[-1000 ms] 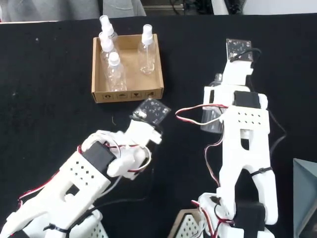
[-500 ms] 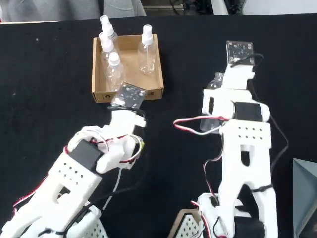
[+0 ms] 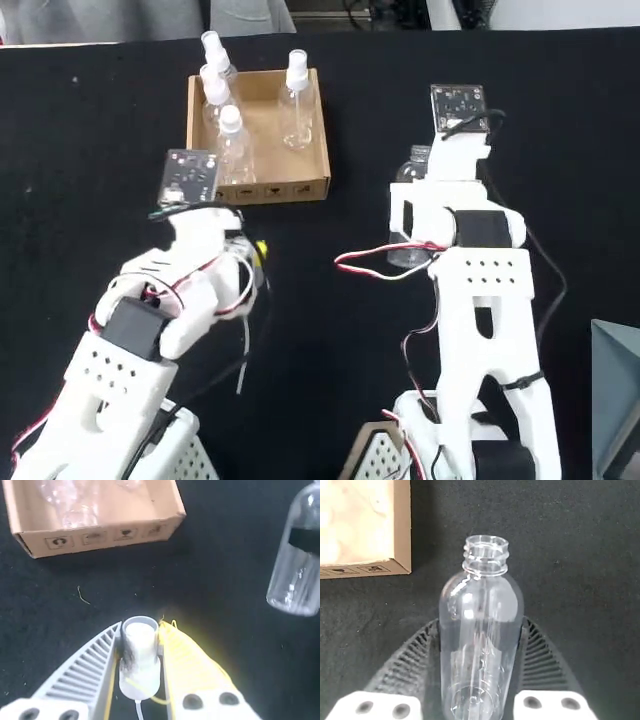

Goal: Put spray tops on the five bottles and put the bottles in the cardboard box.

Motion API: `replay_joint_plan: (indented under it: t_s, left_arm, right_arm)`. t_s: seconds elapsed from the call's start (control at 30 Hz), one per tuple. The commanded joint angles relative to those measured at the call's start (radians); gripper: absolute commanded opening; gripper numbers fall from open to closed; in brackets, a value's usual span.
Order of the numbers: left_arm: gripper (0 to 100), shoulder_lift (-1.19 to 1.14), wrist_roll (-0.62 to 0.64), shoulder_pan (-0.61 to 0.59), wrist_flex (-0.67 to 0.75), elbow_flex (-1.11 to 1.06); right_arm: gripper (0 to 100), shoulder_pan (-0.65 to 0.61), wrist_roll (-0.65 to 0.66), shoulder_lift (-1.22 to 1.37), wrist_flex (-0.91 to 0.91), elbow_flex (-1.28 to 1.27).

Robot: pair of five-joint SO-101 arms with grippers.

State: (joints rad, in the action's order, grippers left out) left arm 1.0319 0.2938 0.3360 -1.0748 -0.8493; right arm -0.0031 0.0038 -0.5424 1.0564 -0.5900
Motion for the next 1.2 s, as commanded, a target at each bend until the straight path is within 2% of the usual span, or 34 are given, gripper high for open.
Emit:
replay_joint_plan:
  t_s: [0.0, 0.3, 0.53, 0.8, 1.17]
  left_arm:
    - [3, 0.058, 0.054, -0.044, 0.049, 0.007]
    - [3, 0.141, 0.126, -0.140, 0.075, -0.001]
    - [3, 0.241, 0.203, -0.223, 0.261, -0.148]
    - [3, 0.450, 0.288, -0.226, 0.321, -0.269]
    - [3, 0.577, 0.302, -0.231, 0.408, -0.374]
  right_arm:
    - [9.9, -0.028, 0.003, -0.059, 0.002, 0.008]
    - [9.9, -0.028, 0.003, -0.059, 0.003, 0.008]
    - [9.9, -0.028, 0.003, -0.059, 0.023, 0.016]
    - [9.9, -0.029, 0.003, -0.191, 0.011, -0.047]
    - [9.9, -0.110, 0.003, -0.275, -0.071, -0.151]
